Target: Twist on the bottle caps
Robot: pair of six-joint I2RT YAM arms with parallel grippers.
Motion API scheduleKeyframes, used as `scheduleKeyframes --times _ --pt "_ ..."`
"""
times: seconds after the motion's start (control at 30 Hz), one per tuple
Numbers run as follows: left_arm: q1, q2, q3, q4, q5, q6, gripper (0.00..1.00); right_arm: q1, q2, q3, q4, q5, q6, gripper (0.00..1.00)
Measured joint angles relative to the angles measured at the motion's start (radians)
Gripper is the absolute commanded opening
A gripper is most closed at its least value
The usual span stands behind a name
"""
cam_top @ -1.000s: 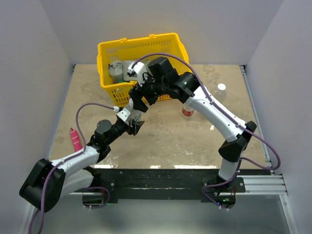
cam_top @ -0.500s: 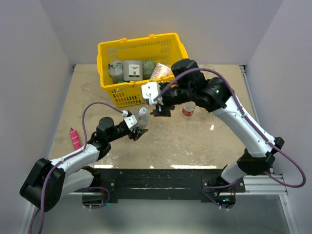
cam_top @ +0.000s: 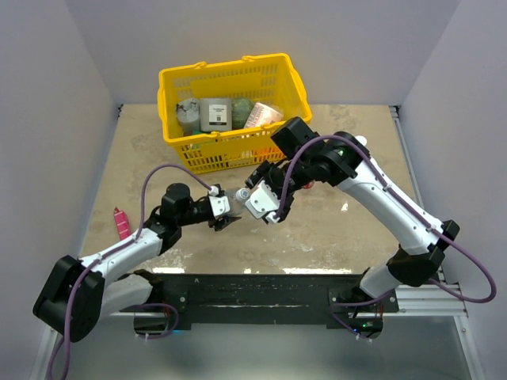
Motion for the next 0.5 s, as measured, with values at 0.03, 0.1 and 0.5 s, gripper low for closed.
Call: scheduleKeyframes --times 0.03,0.1,0.5 --pt "0.0 0.001 0.004 -0.007 0.002 0.011 0.0 0.002 0.002 0.0 0.0 -0.002 -0.009 0.66" --pt "0.0 0.001 0.014 -0.027 0.009 0.034 0.0 0.005 0.008 0.002 0.0 -0.008 -0.029 0.66" --pt "0.0 0.009 0.046 -0.104 0.027 0.117 0.0 0.037 0.06 0.007 -0.003 -0.023 -0.105 0.5"
